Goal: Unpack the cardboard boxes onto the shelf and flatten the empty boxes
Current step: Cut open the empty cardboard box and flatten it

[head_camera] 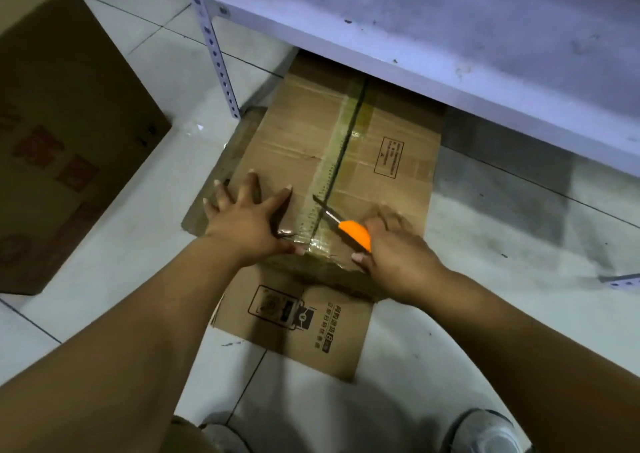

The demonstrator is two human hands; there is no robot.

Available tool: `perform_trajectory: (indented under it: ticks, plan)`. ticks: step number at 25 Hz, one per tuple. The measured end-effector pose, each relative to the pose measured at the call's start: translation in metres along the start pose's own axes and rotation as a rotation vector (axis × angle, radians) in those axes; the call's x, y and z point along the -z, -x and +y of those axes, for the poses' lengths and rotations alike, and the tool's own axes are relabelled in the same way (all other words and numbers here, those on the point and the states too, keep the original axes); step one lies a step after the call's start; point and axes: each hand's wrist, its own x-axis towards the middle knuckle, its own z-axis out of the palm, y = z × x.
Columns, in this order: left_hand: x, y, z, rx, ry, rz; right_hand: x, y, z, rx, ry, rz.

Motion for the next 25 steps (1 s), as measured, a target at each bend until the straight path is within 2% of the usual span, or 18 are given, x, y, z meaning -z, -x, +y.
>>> perform_trajectory:
  ticks: [4, 8, 13, 17, 22, 25]
  plan:
    - [-0.005, -0.005, -0.003, -0.016, -0.013, -0.004, -0.001, 0.003, 0.004, -0.016, 0.058, -0.064]
    - [-0.010, 0.001, 0.022, -0.097, -0.211, 0.027, 0.013, 0.004, 0.020, -0.162, -0.058, 0.006]
    - [-0.010, 0.005, 0.064, -0.207, -0.305, 0.030, 0.030, 0.008, 0.050, -0.294, -0.136, 0.162]
    - [-0.014, 0.002, 0.093, -0.265, -0.313, 0.006, 0.039, 0.010, 0.068, -0.310, -0.214, 0.175]
    - [-0.017, 0.002, 0.112, -0.315, -0.340, -0.009, 0.052, 0.015, 0.072, -0.201, -0.350, 0.193]
    - [-0.016, 0.002, 0.116, -0.324, -0.365, -0.020, 0.054, 0.011, 0.070, -0.178, -0.350, 0.175]
